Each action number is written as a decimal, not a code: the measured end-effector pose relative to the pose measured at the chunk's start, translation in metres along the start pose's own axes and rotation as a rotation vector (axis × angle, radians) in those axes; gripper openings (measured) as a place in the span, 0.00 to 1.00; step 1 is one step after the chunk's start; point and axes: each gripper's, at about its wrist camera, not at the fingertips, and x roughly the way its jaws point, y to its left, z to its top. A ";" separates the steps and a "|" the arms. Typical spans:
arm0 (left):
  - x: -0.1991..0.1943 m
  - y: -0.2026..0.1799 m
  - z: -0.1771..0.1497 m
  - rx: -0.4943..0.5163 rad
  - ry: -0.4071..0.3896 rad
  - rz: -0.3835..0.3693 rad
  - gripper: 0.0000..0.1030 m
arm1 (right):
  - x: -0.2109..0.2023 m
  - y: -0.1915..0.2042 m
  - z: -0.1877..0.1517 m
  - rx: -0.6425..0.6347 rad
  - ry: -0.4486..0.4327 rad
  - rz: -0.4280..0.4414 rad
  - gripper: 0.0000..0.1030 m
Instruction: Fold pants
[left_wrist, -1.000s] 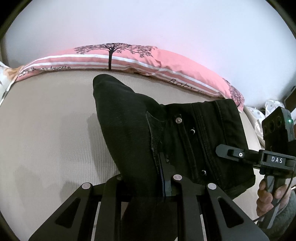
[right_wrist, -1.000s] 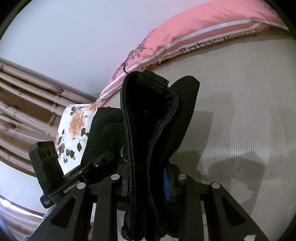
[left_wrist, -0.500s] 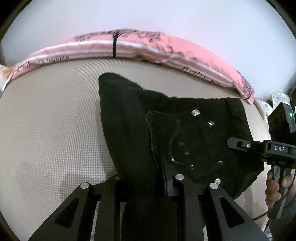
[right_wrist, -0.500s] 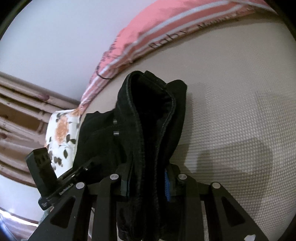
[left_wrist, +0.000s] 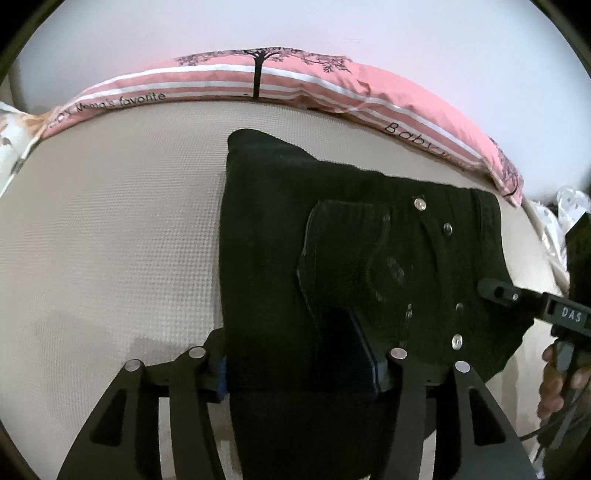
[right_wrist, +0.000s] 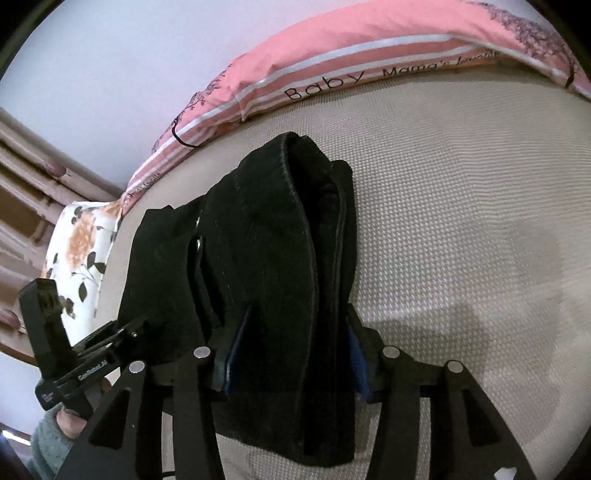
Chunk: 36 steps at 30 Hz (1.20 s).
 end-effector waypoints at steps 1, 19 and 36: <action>-0.001 0.000 -0.003 0.002 -0.002 0.008 0.55 | -0.002 0.000 -0.003 -0.002 -0.007 -0.007 0.45; -0.058 -0.027 -0.074 0.053 -0.096 0.220 0.58 | -0.057 0.011 -0.061 -0.061 -0.126 -0.090 0.50; -0.100 -0.050 -0.129 0.051 -0.132 0.262 0.74 | -0.071 0.070 -0.120 -0.251 -0.179 -0.259 0.65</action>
